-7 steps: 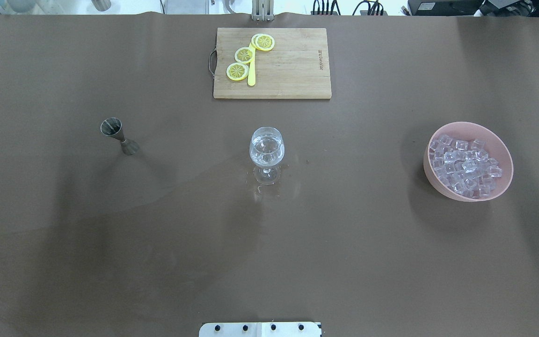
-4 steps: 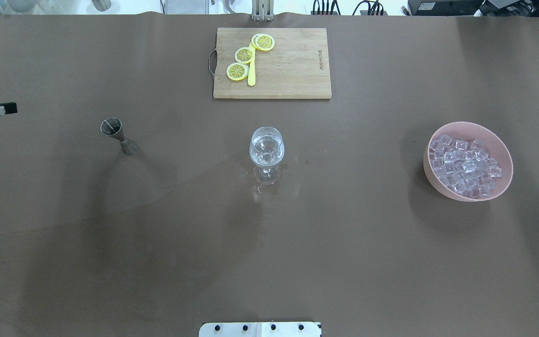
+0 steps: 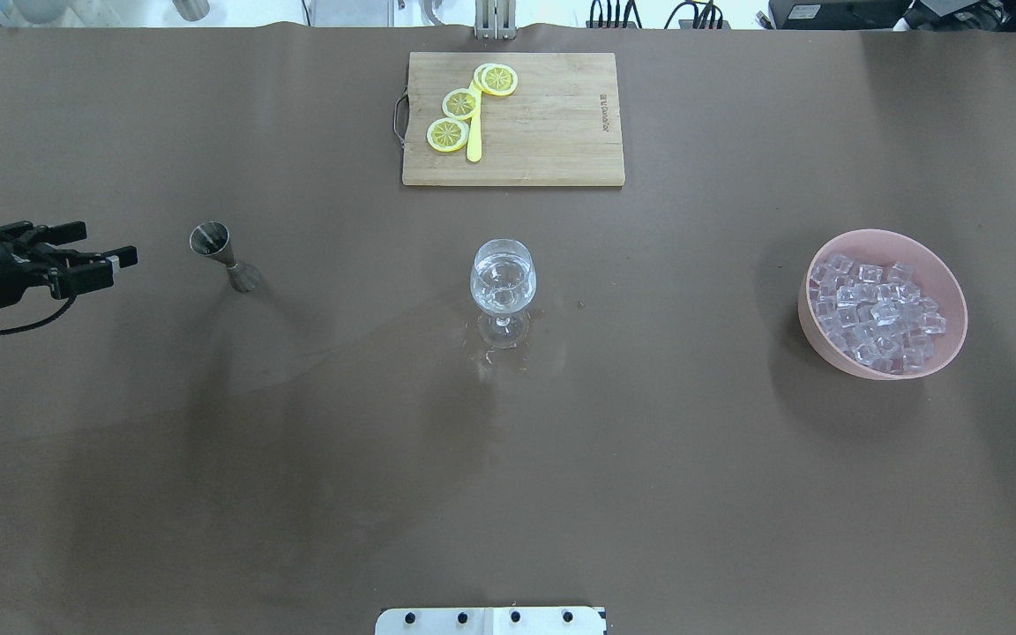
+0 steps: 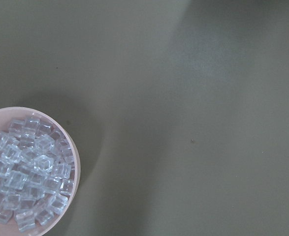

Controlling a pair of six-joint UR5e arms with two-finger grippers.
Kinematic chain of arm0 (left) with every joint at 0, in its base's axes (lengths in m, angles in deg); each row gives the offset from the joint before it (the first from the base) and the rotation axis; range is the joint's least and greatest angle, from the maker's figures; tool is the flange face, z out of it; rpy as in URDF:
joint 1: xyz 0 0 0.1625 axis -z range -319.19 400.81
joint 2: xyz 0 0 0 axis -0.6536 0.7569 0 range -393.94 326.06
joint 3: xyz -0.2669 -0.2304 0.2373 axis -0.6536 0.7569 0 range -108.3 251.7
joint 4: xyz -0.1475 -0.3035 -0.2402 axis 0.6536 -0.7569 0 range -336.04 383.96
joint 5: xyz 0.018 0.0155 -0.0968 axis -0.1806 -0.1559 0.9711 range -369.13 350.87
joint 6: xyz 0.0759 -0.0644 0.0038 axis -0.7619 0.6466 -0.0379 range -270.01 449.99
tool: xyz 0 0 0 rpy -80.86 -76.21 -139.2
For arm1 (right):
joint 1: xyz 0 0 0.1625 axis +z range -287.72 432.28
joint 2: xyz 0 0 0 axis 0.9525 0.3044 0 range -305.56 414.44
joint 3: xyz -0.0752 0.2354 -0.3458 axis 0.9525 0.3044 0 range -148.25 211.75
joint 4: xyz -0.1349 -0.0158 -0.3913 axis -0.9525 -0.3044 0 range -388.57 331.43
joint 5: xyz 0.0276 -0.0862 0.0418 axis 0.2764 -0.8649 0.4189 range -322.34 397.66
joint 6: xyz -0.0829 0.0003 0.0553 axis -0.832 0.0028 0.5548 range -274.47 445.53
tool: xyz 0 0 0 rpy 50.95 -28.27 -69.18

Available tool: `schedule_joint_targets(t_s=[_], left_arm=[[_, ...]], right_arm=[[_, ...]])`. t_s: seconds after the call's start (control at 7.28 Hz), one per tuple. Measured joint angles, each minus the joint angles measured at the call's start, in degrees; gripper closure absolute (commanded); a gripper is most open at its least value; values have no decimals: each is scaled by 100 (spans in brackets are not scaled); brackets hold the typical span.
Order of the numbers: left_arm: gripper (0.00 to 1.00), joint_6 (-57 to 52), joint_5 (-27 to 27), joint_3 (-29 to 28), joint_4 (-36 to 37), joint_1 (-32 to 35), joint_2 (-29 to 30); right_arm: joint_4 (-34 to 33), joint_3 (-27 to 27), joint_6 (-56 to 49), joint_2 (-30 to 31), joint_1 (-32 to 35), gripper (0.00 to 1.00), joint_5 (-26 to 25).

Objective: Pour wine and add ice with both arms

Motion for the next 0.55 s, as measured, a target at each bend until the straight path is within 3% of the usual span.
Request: schedule_joint_targets(t_s=[0.55], left_arm=[[4,-91,-301,-64,94,-454,114]], right_arm=[[-7,31,5,13,-94,0,-6]])
